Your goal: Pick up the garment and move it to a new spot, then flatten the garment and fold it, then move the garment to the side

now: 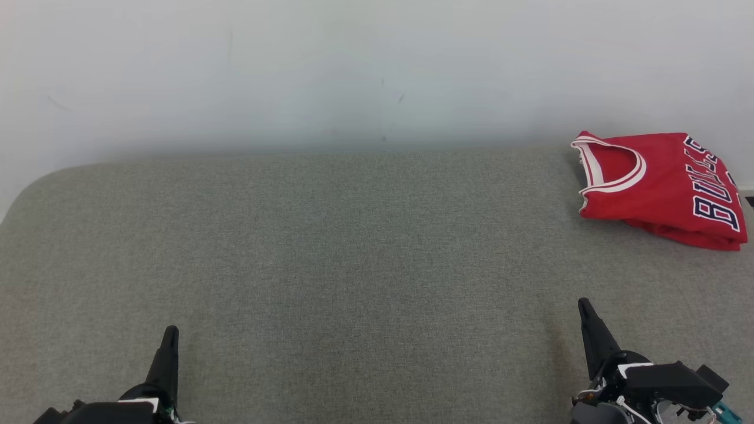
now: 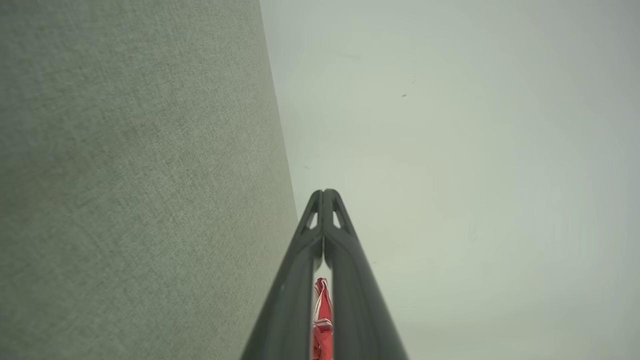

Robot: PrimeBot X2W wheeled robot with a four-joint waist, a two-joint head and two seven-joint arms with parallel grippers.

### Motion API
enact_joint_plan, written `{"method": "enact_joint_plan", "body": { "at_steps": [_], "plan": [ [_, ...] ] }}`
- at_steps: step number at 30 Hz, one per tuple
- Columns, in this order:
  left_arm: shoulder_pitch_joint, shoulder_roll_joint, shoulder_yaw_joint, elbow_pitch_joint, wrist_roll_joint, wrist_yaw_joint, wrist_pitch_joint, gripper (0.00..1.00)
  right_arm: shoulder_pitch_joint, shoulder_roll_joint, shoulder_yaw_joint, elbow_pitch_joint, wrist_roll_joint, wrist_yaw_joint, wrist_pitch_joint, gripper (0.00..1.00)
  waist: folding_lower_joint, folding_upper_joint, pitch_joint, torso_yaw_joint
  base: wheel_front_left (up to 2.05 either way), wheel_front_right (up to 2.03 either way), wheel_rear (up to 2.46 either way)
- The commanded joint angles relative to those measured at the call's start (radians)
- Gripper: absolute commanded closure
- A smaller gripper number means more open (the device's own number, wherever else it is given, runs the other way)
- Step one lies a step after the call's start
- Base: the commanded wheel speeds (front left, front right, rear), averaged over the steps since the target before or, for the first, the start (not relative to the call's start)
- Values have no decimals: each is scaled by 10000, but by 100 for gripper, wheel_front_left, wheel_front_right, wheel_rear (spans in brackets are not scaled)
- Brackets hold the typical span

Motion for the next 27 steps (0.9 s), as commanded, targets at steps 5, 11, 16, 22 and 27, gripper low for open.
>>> {"method": "enact_joint_plan", "body": {
  "at_steps": [5,11,16,22,27],
  "plan": [
    [-155,-22,42,27,-431,-105,126,100,-100,61,-51,21,393,-21,112,100,-1,-1,13,8,0,0,0],
    [-161,-21,39,28,-452,-65,119,100,-93,62,-49,21,379,-21,114,100,-1,-1,16,9,0,0,0],
    [-159,-21,39,26,-453,-65,118,100,-93,64,-50,21,378,-21,115,100,-1,-1,16,9,0,0,0],
    [-158,-21,38,25,-453,-65,117,100,-93,64,-50,21,376,-21,117,100,-1,-1,16,9,0,0,0],
    [-158,-21,38,25,-454,-65,117,100,-93,65,-50,22,375,-21,118,100,-1,-1,16,9,0,0,0]
  ]
}}
